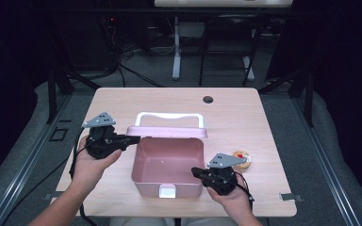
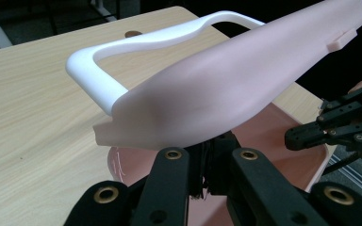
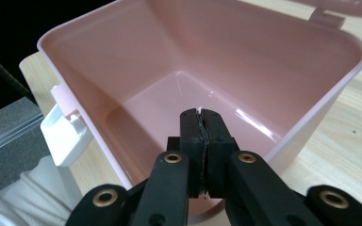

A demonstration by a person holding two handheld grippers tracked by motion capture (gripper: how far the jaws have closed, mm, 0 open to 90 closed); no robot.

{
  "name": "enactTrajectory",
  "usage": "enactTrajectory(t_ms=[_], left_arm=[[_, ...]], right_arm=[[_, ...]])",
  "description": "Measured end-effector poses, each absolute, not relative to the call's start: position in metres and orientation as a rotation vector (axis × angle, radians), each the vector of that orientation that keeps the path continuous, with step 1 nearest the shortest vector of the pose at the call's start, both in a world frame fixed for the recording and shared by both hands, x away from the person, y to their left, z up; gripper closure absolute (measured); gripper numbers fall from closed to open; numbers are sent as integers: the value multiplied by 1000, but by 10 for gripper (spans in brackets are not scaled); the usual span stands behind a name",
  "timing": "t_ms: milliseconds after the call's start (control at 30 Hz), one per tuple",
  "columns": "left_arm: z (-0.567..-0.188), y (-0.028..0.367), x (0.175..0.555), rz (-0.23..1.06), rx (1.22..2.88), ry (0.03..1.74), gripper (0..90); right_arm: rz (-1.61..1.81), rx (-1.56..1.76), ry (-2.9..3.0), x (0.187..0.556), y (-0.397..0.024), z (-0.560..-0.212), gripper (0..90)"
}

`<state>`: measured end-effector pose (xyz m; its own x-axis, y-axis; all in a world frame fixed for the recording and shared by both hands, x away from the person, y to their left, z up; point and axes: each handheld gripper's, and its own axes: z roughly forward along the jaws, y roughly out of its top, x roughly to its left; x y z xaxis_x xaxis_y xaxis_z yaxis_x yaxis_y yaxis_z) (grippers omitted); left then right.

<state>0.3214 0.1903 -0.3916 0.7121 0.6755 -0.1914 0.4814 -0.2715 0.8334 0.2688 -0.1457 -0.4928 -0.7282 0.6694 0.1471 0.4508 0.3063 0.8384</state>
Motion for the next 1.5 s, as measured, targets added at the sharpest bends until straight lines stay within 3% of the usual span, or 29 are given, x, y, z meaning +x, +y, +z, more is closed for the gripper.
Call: enactTrajectory(t_ms=[1500], left_arm=[[-384,189,343,252,1908,943,881]], right_arm=[[1359,986,2428,271,-131,-501,900]])
